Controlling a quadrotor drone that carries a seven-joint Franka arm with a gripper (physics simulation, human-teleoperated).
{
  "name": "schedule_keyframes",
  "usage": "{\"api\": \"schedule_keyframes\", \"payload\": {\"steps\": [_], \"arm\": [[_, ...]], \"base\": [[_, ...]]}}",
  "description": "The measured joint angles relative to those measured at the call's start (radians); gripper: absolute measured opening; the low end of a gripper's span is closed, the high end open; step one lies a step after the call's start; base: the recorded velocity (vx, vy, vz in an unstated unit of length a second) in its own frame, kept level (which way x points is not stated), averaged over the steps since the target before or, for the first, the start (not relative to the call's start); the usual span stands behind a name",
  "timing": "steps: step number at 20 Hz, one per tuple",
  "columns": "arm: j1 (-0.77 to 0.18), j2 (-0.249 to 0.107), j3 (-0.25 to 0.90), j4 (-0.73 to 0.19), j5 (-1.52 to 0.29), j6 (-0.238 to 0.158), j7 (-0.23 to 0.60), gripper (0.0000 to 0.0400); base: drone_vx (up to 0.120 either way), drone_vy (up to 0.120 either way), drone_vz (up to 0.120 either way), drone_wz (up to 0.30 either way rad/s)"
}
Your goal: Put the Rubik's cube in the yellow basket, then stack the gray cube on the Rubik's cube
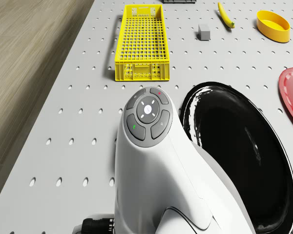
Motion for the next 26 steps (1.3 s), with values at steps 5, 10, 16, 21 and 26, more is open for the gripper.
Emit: {"api": "schedule_keyframes", "payload": {"steps": [5,10,16,21,26], "arm": [[-0.014,-0.027,0.011,0.002,0.013,0.021,0.012,0.04],[-0.025,-0.053,0.02,0.004,0.026,0.043,0.022,0.04],[-0.036,-0.083,0.03,0.006,0.042,0.07,0.032,0.04],[-0.044,-0.107,0.037,0.007,0.054,0.092,0.04,0.04],[-0.06,-0.127,0.048,0.016,0.067,0.112,0.047,0.04]], "base": [[0.0,0.0,-0.12,0.0],[0.0,0.0,-0.12,0.0],[0.0,0.0,-0.12,0.0],[0.0,-0.04,-0.12,0.0],[0.0,-0.008,-0.024,0.0]]}}
